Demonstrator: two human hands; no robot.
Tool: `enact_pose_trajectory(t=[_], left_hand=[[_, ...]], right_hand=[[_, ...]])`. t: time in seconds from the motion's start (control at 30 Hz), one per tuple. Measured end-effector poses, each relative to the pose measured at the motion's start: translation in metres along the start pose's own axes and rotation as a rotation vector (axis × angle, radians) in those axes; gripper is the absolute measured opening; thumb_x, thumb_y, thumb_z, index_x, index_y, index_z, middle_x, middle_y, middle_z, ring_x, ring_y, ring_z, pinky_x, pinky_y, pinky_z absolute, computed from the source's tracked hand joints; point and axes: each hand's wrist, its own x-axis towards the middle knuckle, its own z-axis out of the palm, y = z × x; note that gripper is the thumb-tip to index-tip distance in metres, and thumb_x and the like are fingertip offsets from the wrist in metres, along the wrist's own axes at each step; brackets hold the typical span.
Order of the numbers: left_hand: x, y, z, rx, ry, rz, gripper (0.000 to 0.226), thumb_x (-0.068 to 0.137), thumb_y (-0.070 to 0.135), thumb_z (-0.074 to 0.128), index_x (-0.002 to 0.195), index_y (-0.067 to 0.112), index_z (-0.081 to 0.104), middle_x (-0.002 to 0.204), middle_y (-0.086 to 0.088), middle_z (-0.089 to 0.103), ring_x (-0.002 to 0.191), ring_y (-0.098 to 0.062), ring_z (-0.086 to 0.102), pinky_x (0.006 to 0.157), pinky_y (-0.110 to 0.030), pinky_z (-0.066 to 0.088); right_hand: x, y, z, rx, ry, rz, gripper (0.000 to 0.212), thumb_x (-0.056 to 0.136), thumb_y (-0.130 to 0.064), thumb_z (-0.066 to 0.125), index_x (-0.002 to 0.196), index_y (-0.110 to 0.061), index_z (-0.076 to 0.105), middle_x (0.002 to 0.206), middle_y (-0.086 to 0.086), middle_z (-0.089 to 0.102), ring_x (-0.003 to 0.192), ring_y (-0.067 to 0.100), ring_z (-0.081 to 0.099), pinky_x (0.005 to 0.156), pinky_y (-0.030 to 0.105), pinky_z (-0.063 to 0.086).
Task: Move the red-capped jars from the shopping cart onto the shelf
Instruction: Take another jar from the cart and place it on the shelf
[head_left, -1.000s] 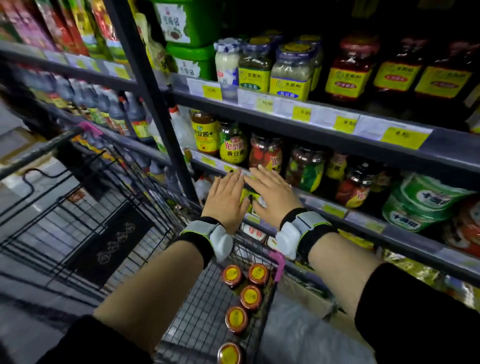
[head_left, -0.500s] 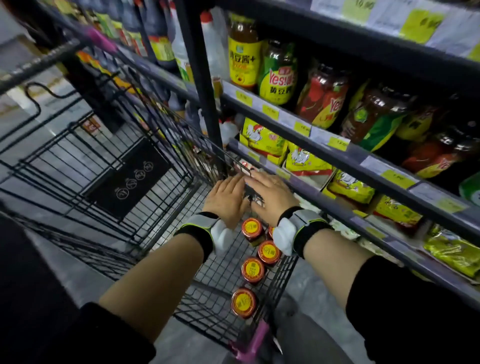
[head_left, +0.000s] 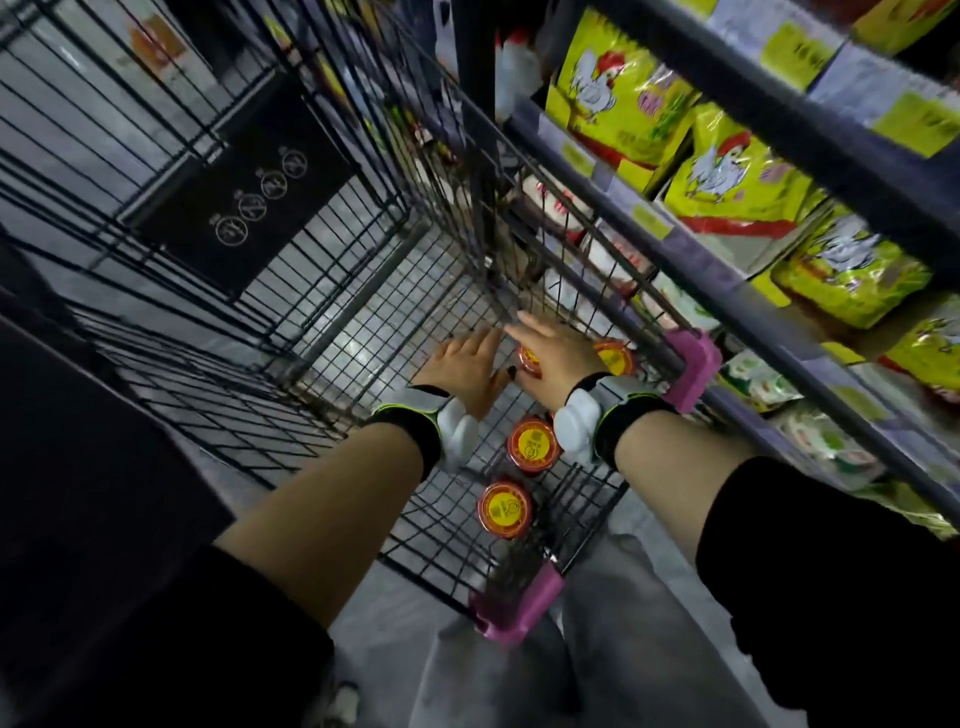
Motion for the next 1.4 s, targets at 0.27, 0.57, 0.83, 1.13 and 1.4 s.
enact_pose_trajectory(t=[0.27, 0.57, 0.83, 1.13, 1.4], left_hand=[[0.041, -0.003, 0.028, 0.001, -0.113, -0.053, 0.066, 0.097, 0.043, 0.032, 0.149, 0.017, 0.002, 0.159, -0.005, 0.006, 0.146, -0.028, 0.008, 0.119, -0.045, 0.012], [0.07, 0.009, 0.044, -0.032, -0.146, -0.091, 0.072, 0.094, 0.03, 0.047, 0.149, 0.02, 0.001, 0.159, -0.002, 0.006, 0.146, -0.025, 0.008, 0.117, -0.044, 0.014], [0.091, 0.009, 0.05, -0.048, -0.168, -0.106, 0.075, 0.092, 0.024, 0.051, 0.149, 0.021, 0.001, 0.159, -0.002, 0.01, 0.146, -0.026, 0.011, 0.116, -0.045, 0.018], [0.096, 0.012, 0.06, -0.09, -0.189, -0.125, 0.09, 0.086, 0.02, 0.06, 0.148, 0.024, -0.006, 0.155, -0.006, 0.024, 0.141, -0.027, 0.027, 0.108, -0.045, 0.033], [0.097, 0.008, 0.058, -0.244, -0.151, -0.198, 0.105, 0.081, 0.019, 0.068, 0.147, 0.016, -0.014, 0.141, -0.019, 0.042, 0.118, -0.035, 0.052, 0.09, -0.04, 0.045]], right_hand=[[0.041, 0.03, 0.022, 0.003, -0.069, 0.065, 0.068, 0.09, -0.019, 0.056, 0.149, -0.016, 0.022, 0.159, 0.005, 0.016, 0.145, 0.026, 0.021, 0.116, 0.037, 0.024], [0.067, 0.061, 0.05, -0.069, -0.187, 0.153, 0.084, 0.083, -0.026, 0.066, 0.15, -0.018, 0.015, 0.159, 0.008, 0.012, 0.146, 0.029, 0.015, 0.116, 0.042, 0.024], [0.077, 0.073, 0.049, -0.004, -0.208, 0.19, 0.092, 0.08, -0.021, 0.071, 0.15, -0.021, 0.012, 0.157, 0.013, 0.014, 0.142, 0.035, 0.023, 0.113, 0.042, 0.026], [0.086, 0.073, 0.048, 0.035, -0.233, 0.22, 0.086, 0.075, -0.02, 0.074, 0.144, -0.019, 0.022, 0.146, 0.016, 0.03, 0.132, 0.039, 0.037, 0.1, 0.045, 0.04], [0.081, 0.067, 0.043, 0.174, -0.144, 0.245, 0.089, 0.072, -0.025, 0.077, 0.143, -0.02, 0.023, 0.145, 0.013, 0.034, 0.131, 0.034, 0.039, 0.099, 0.042, 0.041]])
